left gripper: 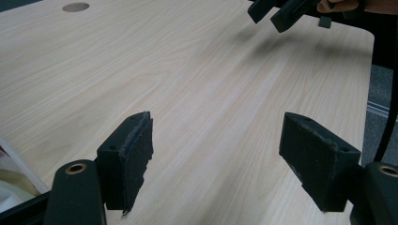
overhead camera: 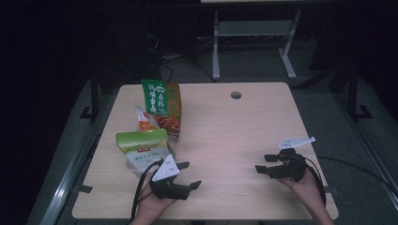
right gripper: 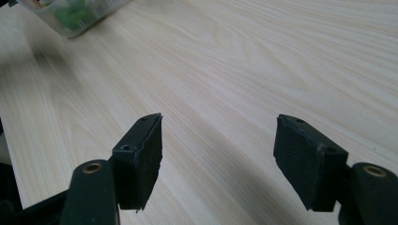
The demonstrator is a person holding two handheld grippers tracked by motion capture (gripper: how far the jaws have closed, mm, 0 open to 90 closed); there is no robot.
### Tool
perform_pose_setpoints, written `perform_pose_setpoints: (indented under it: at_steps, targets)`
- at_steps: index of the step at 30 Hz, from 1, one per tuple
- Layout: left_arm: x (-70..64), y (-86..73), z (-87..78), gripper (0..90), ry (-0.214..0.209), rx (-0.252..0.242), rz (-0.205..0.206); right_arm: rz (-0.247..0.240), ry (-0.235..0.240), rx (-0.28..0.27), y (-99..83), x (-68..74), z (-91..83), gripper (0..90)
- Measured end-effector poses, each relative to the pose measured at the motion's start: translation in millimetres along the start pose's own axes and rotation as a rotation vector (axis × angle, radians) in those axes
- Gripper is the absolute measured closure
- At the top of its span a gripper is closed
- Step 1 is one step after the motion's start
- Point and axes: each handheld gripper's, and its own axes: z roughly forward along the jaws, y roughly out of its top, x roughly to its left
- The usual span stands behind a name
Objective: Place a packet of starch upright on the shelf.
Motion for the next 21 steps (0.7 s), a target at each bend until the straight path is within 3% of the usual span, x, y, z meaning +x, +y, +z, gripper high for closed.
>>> perform_pose_setpoints:
  at_steps: [10,15,21]
  targets:
    - [0.2,-1.0,2.6,25.8,0.009,0.010,-0.002,-0.009,-0.015,-0.021,-13.0,4.6,-6.0,31.4]
    - [-1.3,-0.6,4.6,25.8,0.007,0.011,0.010,0.010,-0.018,-0.047,-23.7,8.3,-10.5,30.6]
    - [-3.8,-0.7,8.2,25.8,-0.004,0.018,0.018,0.000,-0.021,-0.032,-27.4,13.4,-7.3,29.1]
